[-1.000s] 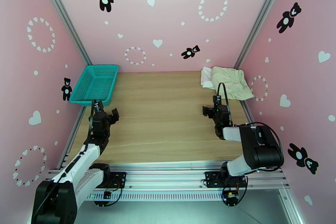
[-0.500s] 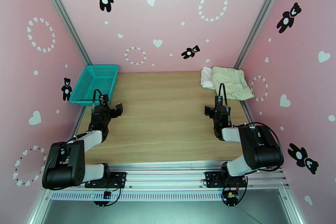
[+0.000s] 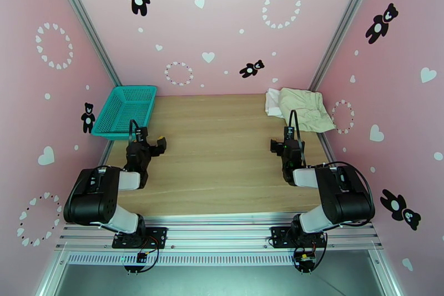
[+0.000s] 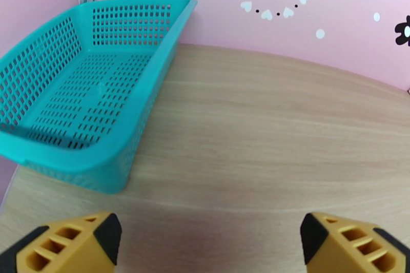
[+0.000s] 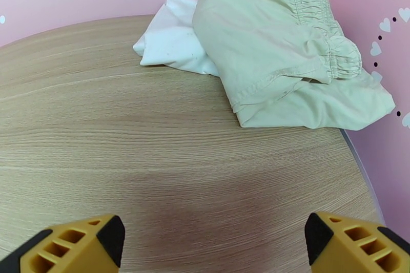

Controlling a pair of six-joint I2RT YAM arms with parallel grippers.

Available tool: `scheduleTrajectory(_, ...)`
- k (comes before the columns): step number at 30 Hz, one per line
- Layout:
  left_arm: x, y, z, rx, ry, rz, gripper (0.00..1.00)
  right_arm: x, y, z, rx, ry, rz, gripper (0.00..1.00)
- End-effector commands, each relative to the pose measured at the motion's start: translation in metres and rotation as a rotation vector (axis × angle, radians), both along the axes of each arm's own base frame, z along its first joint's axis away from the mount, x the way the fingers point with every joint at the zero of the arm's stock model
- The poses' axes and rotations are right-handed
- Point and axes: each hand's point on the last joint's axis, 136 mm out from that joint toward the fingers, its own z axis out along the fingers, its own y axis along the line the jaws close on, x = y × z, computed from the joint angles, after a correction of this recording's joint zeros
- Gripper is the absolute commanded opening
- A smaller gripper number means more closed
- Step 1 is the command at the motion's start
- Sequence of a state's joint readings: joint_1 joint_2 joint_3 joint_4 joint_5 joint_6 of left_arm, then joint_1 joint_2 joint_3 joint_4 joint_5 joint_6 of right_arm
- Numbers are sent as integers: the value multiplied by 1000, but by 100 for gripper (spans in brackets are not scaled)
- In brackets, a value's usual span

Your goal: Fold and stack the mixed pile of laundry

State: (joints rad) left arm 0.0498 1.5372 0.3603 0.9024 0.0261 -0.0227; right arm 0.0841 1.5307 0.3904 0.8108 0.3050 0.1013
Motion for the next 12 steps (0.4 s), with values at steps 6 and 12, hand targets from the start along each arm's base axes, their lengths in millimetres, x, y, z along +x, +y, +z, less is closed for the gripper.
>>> scheduleTrajectory(6,3,2,4,0,0,12,99,6,5,0,34,0,45,99)
scheduleTrajectory(12,3,0,4,13,1,17,98,4,9,4,30,-16,69,99)
